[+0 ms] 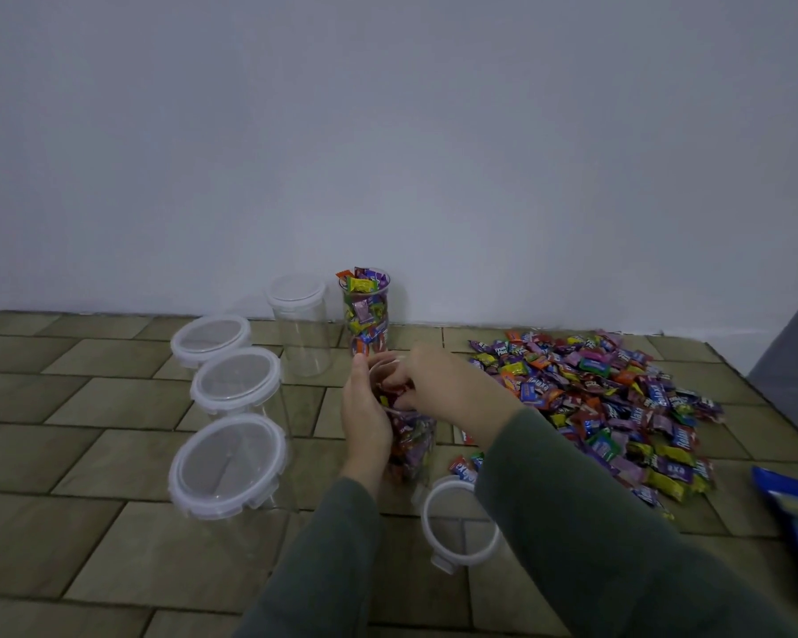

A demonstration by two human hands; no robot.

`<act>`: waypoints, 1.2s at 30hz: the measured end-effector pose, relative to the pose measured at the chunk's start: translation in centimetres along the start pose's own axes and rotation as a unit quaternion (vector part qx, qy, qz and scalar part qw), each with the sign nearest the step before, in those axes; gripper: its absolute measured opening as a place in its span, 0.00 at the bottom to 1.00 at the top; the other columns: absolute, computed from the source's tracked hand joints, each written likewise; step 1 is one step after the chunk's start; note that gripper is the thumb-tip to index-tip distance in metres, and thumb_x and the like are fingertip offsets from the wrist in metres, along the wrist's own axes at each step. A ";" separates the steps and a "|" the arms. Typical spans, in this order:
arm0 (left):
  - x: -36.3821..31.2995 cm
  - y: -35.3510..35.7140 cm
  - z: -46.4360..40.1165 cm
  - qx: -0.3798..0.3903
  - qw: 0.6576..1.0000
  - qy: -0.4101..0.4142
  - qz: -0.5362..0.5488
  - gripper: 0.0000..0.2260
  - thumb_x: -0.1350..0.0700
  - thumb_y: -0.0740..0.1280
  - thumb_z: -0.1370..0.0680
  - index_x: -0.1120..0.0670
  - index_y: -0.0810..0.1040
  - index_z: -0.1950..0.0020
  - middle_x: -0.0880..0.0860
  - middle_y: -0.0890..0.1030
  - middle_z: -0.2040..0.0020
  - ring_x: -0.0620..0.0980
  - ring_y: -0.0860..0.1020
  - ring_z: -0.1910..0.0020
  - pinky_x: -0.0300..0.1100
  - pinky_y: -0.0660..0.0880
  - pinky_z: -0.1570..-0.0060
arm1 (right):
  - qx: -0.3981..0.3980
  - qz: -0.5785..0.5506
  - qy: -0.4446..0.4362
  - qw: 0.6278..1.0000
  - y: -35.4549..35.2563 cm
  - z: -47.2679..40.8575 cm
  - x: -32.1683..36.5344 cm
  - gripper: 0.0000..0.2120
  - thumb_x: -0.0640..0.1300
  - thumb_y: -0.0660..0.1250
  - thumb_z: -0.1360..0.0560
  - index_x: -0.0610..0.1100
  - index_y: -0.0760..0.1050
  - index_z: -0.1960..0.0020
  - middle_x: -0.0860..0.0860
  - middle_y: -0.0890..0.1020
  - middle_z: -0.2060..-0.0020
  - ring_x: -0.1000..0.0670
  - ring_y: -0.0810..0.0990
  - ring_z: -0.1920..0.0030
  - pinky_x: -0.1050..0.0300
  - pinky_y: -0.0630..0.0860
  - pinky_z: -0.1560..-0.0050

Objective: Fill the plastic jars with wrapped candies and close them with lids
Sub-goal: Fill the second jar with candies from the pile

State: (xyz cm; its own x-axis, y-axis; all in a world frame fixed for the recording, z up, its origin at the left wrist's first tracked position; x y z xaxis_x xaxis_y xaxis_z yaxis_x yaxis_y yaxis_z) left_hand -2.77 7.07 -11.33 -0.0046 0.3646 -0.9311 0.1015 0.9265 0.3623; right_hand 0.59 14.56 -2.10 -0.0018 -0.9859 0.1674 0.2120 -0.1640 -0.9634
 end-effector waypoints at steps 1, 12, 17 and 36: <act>0.0 0.0 0.0 -0.001 1.000 0.000 -0.003 0.23 0.44 0.53 0.17 0.58 0.82 0.50 0.60 0.84 0.52 0.59 0.81 0.48 0.56 0.76 0.43 | 0.006 0.006 0.005 1.000 0.1 -0.3 0.0 0.18 0.42 0.65 0.22 0.44 0.74 0.32 0.45 0.76 0.37 0.46 0.76 0.40 0.56 0.71 0.41; -0.4 0.0 0.4 0.011 1.000 -0.017 -0.010 0.23 0.42 0.54 0.18 0.54 0.83 0.52 0.58 0.85 0.53 0.57 0.82 0.48 0.59 0.76 0.42 | -0.015 0.013 0.063 0.998 0.1 -1.0 -0.4 0.14 0.44 0.64 0.21 0.39 0.76 0.38 0.47 0.77 0.59 0.48 0.76 0.56 0.57 0.70 0.54; -0.8 0.1 0.9 0.006 0.999 -0.030 -0.019 0.21 0.46 0.53 0.17 0.54 0.82 0.52 0.53 0.85 0.56 0.52 0.83 0.52 0.53 0.78 0.45 | -0.021 0.025 0.075 0.997 -0.6 -1.1 -0.4 0.12 0.44 0.64 0.21 0.39 0.77 0.41 0.49 0.72 0.64 0.50 0.72 0.64 0.57 0.70 0.57; -6.8 -0.1 0.9 0.010 0.988 0.075 -0.135 0.07 0.57 0.63 0.19 0.49 0.80 0.49 0.47 0.83 0.50 0.46 0.80 0.48 0.37 0.75 0.51 | -0.280 -0.231 0.035 0.931 0.5 4.5 -7.7 0.11 0.50 0.65 0.21 0.46 0.82 0.44 0.55 0.80 0.57 0.63 0.75 0.61 0.68 0.71 0.58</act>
State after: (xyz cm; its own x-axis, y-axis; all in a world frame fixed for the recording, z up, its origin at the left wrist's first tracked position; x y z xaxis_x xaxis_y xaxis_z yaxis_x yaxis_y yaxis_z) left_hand -1.83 4.46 -5.07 -0.1822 0.1163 -0.9764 0.0965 0.9903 0.1000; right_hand 5.16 22.25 -2.93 -0.0352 -0.8026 0.5955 -0.3698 -0.5431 -0.7538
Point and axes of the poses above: each hand's wrist, its own z-axis away from the middle knuckle, its own y-axis out of the palm, x = y × z, the point moved 2 cm from there along -z, towards the middle knuckle
